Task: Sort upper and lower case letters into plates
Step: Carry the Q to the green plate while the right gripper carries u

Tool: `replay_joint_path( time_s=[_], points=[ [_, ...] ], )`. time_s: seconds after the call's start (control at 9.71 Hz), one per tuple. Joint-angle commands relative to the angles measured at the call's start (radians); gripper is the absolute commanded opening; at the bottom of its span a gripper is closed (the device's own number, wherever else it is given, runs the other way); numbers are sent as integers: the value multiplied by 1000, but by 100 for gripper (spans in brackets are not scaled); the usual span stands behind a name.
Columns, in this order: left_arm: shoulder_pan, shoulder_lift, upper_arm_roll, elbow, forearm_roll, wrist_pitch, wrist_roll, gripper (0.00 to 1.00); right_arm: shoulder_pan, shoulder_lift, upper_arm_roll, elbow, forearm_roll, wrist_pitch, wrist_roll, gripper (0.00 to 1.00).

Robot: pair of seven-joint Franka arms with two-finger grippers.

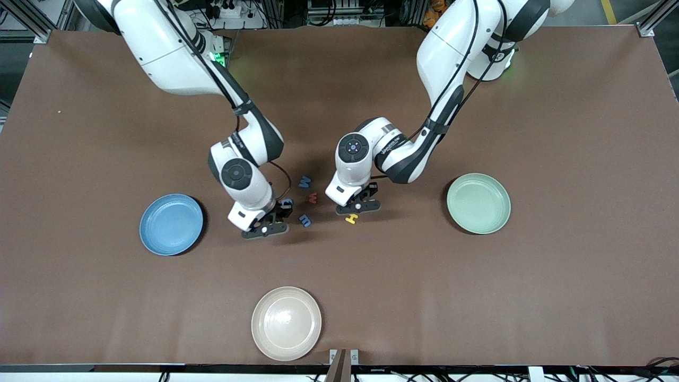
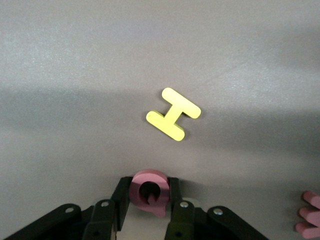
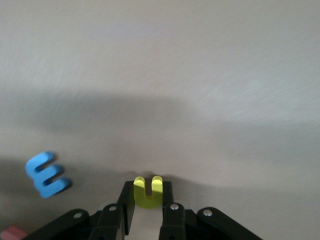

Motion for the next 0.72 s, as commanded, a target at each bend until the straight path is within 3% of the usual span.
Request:
replay_joint_path(
  time_s=[0.0, 0.31, 0.41, 0.62],
  points=[
    [-4, 10, 5, 8, 13, -3, -25, 26, -100, -101, 13, -15, -9, -150, -136, 0],
    [19, -22, 4, 8, 13, -12, -14, 25, -188, -151, 7, -27, -31, -255, -274, 0],
    [46, -29, -5, 8, 16, -35, -12, 24, -228, -154, -1, -27, -82, -291, -314, 0],
    [88, -72, -8, 7, 13, -130, 88, 24, -274, -174, -1, -29, -104, -335, -392, 0]
  ],
)
